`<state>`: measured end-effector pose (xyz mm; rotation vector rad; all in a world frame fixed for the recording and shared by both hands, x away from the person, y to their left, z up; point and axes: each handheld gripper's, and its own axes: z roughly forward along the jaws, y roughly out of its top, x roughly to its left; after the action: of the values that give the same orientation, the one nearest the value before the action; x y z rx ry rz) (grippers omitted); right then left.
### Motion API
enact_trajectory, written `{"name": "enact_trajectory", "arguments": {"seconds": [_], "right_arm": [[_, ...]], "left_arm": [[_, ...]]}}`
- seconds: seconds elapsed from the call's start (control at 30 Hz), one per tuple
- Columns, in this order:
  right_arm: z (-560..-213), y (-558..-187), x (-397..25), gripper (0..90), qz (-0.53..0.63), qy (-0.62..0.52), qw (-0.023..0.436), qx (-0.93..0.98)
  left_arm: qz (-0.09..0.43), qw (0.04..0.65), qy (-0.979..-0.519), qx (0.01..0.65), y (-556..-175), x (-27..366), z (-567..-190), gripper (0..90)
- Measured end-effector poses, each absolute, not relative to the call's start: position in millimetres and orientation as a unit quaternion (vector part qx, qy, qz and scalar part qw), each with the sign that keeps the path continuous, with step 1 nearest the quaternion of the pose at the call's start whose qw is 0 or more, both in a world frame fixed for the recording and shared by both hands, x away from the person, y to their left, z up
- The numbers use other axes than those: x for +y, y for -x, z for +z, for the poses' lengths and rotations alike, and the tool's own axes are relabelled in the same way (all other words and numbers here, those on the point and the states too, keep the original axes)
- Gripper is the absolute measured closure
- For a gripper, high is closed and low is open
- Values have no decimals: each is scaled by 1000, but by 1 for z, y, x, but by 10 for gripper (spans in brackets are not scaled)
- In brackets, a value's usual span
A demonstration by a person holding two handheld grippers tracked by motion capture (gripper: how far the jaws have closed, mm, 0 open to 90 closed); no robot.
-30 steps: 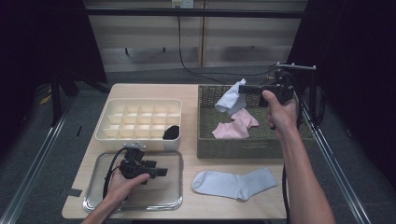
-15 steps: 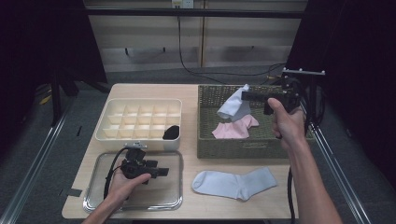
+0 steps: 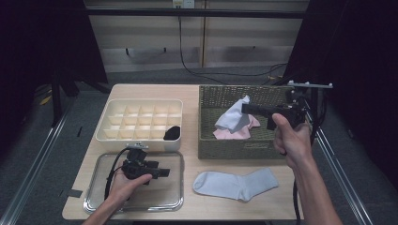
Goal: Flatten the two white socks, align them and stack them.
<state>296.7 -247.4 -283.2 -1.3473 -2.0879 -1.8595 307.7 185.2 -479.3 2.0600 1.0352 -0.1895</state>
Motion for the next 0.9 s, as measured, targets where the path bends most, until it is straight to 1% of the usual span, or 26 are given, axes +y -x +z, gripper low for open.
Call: {"name": "enact_trajectory", "arguments": {"seconds": [0.3,0.63,0.9], "right_arm": [[-290,-271,-248,883,-605,421,25,-675],[-317,-254,-250,884,-599,425,43,-677],[-341,-241,-249,883,-585,432,57,-684]], "left_arm": [[-72,403,-815,410,-308,185,-480,276],[-71,405,-814,411,-307,184,-479,276],[-73,419,-819,385,-300,176,-465,282]]}}
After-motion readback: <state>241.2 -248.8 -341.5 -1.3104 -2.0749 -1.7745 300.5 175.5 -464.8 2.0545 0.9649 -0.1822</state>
